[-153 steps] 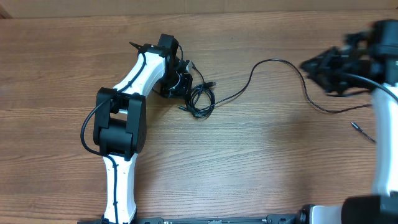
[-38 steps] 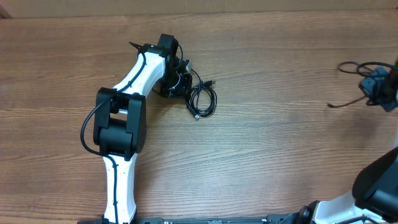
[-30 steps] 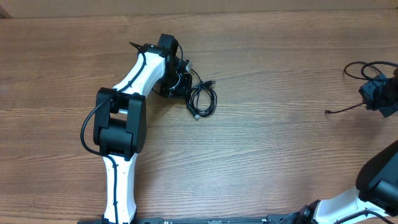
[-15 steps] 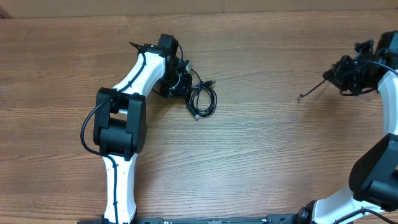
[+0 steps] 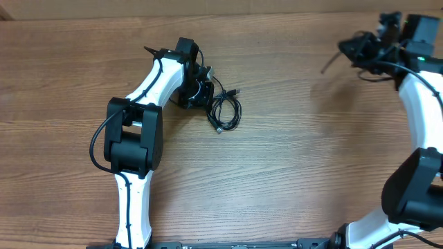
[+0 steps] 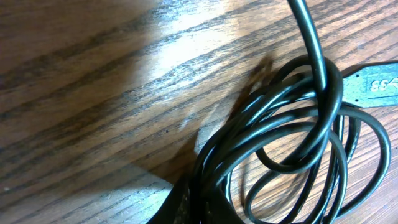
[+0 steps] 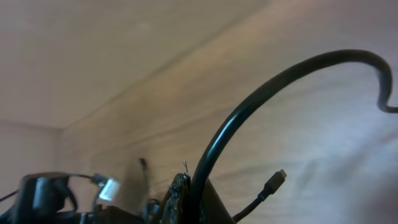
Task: Untangle cables
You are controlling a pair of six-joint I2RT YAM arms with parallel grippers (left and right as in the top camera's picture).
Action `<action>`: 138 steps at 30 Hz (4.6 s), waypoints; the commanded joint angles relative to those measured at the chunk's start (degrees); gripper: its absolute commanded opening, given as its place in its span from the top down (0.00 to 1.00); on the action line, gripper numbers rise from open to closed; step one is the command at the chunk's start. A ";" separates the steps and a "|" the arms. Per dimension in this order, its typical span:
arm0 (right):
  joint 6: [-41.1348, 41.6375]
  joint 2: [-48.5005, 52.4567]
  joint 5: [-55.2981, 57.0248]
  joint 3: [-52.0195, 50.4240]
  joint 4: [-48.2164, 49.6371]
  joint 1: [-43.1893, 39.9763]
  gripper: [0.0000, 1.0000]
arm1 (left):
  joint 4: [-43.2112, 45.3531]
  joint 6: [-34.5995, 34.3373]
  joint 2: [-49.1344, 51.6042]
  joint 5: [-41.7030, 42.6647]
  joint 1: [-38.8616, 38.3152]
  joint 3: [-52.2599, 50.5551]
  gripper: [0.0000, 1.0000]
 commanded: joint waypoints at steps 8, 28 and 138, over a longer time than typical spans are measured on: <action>1.66 0.26 -1.84 0.72 6.36 8.72 0.96 | 0.28 0.42 1.01 -1.05 0.28 -0.48 0.93; -10.91 0.26 10.78 6.36 -30.49 -5.33 0.96 | 0.22 0.42 1.01 -1.05 0.28 -0.52 0.92; 3.43 17.40 24.30 6.62 -19.65 35.82 0.48 | -3.96 -5.33 -3.52 -22.99 -7.78 1.86 0.89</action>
